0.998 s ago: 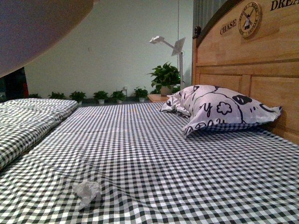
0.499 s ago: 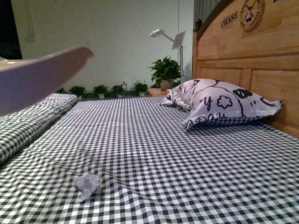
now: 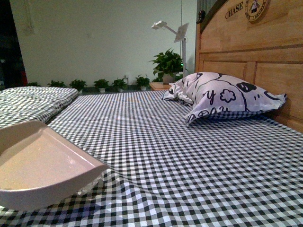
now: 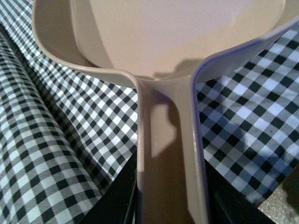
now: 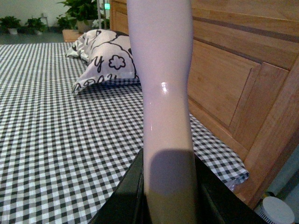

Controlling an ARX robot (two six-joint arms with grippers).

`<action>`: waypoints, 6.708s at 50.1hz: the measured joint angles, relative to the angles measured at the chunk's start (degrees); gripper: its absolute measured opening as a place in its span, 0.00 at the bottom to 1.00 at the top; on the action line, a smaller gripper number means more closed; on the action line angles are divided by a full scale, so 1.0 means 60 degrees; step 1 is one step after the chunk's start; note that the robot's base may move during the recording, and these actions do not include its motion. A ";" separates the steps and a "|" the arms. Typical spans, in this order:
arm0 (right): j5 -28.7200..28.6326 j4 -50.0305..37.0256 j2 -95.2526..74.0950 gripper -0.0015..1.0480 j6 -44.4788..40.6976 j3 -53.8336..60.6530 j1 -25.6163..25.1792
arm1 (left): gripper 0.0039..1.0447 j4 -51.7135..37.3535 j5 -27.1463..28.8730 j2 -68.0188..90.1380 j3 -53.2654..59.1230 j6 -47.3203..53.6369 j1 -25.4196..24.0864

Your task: Clean up trash

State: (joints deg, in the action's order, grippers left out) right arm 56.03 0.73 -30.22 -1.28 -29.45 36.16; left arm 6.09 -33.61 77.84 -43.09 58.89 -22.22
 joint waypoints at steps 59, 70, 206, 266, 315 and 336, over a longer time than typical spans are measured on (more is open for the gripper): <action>-0.0004 0.0000 0.0000 0.20 -0.0004 0.0000 0.0000 | 0.26 0.3432 0.0499 0.1781 -0.1570 0.1446 -0.0528; -0.0004 0.0000 0.0000 0.20 -0.0004 0.0000 0.0000 | 0.26 0.3818 0.0605 0.1781 -0.1672 0.1727 -0.0685; -0.5788 -0.1373 -1.3876 0.20 0.0117 -0.6218 -0.0087 | 0.26 0.3224 0.0637 0.1909 -0.1552 0.2047 -0.0685; -0.7198 -0.2295 -1.1730 0.20 0.0113 -0.4921 -0.1038 | 0.26 0.3224 0.0637 0.1909 -0.1552 0.2073 -0.0685; -0.6247 -0.4386 -0.9362 0.20 -0.0772 -0.2962 -0.5705 | 0.26 -0.0222 -0.0812 0.0576 -0.0987 -0.0882 -0.0350; -0.8109 -0.3748 -0.5818 0.20 -0.0262 -0.2018 -0.6382 | 0.26 -0.4044 0.1362 -0.2313 0.0459 -0.6262 0.0080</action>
State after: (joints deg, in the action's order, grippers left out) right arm 7.38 -21.76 -65.12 -2.85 -41.56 -2.13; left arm -18.17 -25.43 63.96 -40.34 21.32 -21.74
